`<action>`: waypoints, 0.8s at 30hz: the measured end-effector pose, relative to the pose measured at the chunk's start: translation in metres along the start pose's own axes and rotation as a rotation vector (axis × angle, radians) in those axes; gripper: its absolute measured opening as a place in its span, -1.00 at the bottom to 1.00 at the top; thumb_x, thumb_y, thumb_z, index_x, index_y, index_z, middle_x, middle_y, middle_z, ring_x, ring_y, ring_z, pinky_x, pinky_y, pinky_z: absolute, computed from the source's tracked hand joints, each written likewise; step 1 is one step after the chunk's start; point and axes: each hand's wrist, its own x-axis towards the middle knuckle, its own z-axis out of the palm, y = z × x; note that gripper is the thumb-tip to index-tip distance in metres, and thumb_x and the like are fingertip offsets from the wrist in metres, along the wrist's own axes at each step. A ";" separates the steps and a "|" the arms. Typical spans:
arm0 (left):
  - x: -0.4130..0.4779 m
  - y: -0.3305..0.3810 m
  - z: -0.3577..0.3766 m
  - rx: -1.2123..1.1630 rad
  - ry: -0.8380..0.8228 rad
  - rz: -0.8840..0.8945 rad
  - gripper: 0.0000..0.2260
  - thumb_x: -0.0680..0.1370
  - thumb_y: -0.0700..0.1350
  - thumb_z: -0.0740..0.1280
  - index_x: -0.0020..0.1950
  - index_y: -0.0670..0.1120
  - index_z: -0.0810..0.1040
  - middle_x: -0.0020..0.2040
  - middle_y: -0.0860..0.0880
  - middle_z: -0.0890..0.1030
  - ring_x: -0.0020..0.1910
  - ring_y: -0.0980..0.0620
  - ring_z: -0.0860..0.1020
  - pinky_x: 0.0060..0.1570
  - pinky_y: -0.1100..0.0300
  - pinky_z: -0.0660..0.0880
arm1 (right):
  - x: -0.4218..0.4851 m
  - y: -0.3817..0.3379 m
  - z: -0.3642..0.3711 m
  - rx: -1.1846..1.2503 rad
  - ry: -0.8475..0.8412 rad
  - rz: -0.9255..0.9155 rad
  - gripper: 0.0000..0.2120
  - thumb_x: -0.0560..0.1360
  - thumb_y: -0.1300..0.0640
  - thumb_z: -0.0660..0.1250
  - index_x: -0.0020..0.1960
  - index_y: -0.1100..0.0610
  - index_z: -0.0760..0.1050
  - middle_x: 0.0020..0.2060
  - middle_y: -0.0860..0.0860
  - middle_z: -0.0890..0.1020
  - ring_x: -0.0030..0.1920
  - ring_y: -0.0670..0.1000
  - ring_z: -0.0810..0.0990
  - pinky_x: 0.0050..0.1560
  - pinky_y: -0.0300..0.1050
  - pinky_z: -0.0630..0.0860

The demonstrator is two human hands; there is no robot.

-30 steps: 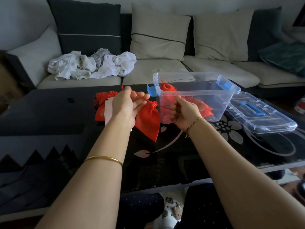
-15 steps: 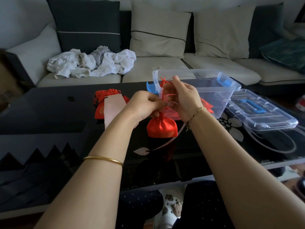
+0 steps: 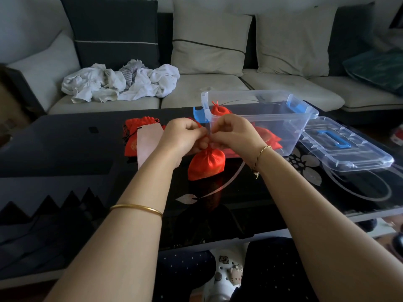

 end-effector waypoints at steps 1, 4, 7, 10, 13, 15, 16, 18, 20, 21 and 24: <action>0.000 0.000 0.000 0.008 0.019 0.000 -0.83 0.56 -0.18 0.31 -0.24 -0.10 0.53 -0.35 -0.04 0.59 -0.43 0.14 0.54 -0.46 0.35 0.44 | 0.000 0.002 0.000 -0.049 -0.001 -0.034 -0.83 0.40 0.36 0.35 -0.22 0.11 0.47 -0.31 0.06 0.60 -0.27 0.02 0.59 -0.17 -0.12 0.58; 0.000 0.001 0.001 0.028 0.060 0.007 -0.85 0.55 -0.15 0.33 -0.23 -0.12 0.52 -0.38 -0.05 0.59 -0.43 0.11 0.53 -0.46 0.34 0.43 | 0.000 0.004 0.001 -0.154 0.028 -0.115 -0.90 0.37 0.28 0.42 -0.19 0.12 0.54 -0.30 -0.06 0.60 -0.21 -0.06 0.60 -0.09 -0.13 0.58; 0.001 0.001 0.002 0.013 0.086 -0.009 -0.83 0.55 -0.17 0.33 -0.25 -0.14 0.52 -0.39 -0.07 0.59 -0.42 0.08 0.54 -0.50 0.34 0.43 | 0.001 0.004 0.002 -0.204 0.041 -0.151 -0.93 0.38 0.25 0.43 -0.14 0.16 0.60 -0.27 -0.10 0.61 -0.18 -0.10 0.60 -0.04 -0.14 0.58; 0.004 0.000 0.002 0.011 0.114 -0.018 -0.82 0.54 -0.19 0.33 -0.27 -0.14 0.50 -0.35 -0.11 0.59 -0.35 -0.01 0.55 -0.43 0.26 0.43 | 0.002 0.004 0.004 -0.251 0.051 -0.182 -0.91 0.38 0.22 0.45 -0.11 0.18 0.63 -0.20 -0.02 0.66 -0.14 -0.05 0.63 -0.03 -0.12 0.58; 0.004 -0.001 0.002 0.019 0.125 -0.019 -0.80 0.54 -0.20 0.34 -0.30 -0.15 0.50 -0.34 -0.13 0.59 -0.34 -0.05 0.54 -0.42 0.23 0.43 | 0.001 0.001 0.007 -0.373 0.065 -0.256 -0.92 0.41 0.21 0.42 -0.11 0.18 0.63 -0.20 -0.04 0.63 -0.15 -0.07 0.58 -0.09 -0.21 0.54; 0.002 0.000 0.001 0.016 0.137 -0.007 -0.78 0.53 -0.21 0.34 -0.32 -0.15 0.50 -0.37 -0.13 0.59 -0.36 -0.05 0.53 -0.38 0.18 0.47 | 0.002 -0.003 0.008 -0.464 0.062 -0.301 -0.93 0.43 0.22 0.39 -0.12 0.17 0.63 -0.22 -0.06 0.59 -0.17 -0.10 0.52 -0.16 -0.29 0.45; 0.003 0.000 0.000 0.021 0.156 0.007 -0.77 0.53 -0.23 0.33 -0.34 -0.14 0.51 -0.38 -0.12 0.59 -0.39 -0.04 0.53 -0.34 0.15 0.51 | 0.002 -0.003 0.008 -0.481 0.061 -0.300 -0.93 0.43 0.23 0.37 -0.13 0.18 0.63 -0.23 -0.05 0.59 -0.18 -0.11 0.51 -0.17 -0.29 0.43; 0.003 0.002 -0.001 0.036 0.216 0.053 -0.78 0.52 -0.25 0.31 -0.34 -0.12 0.53 -0.37 -0.11 0.60 -0.40 -0.04 0.56 -0.25 0.10 0.54 | 0.002 -0.003 0.009 -0.409 0.070 -0.242 -0.91 0.44 0.25 0.34 -0.15 0.18 0.63 -0.26 -0.04 0.59 -0.21 -0.11 0.51 -0.18 -0.28 0.44; 0.004 0.004 0.000 0.003 0.272 0.087 -0.89 0.50 -0.28 0.31 -0.21 -0.13 0.52 -0.28 -0.11 0.61 -0.33 -0.07 0.63 -0.22 0.09 0.58 | 0.003 -0.001 0.009 -0.293 0.084 -0.163 -0.91 0.45 0.24 0.34 -0.15 0.18 0.63 -0.29 -0.06 0.59 -0.26 -0.14 0.50 -0.22 -0.36 0.42; 0.004 0.006 0.002 -0.020 0.283 0.087 -0.94 0.51 -0.28 0.30 -0.10 -0.14 0.50 -0.22 -0.11 0.61 -0.31 -0.07 0.64 -0.21 0.08 0.60 | 0.004 -0.001 0.010 -0.256 0.087 -0.126 -0.91 0.45 0.22 0.34 -0.15 0.19 0.63 -0.32 -0.08 0.57 -0.29 -0.17 0.49 -0.26 -0.41 0.40; 0.007 0.004 0.004 0.008 0.310 0.090 -0.79 0.50 -0.29 0.28 0.13 -0.14 0.46 -0.02 -0.10 0.58 -0.22 -0.03 0.64 -0.13 0.06 0.62 | 0.006 0.000 0.011 -0.119 0.077 -0.009 -0.90 0.46 0.22 0.35 -0.22 0.18 0.59 -0.41 -0.08 0.51 -0.42 -0.19 0.42 -0.37 -0.43 0.38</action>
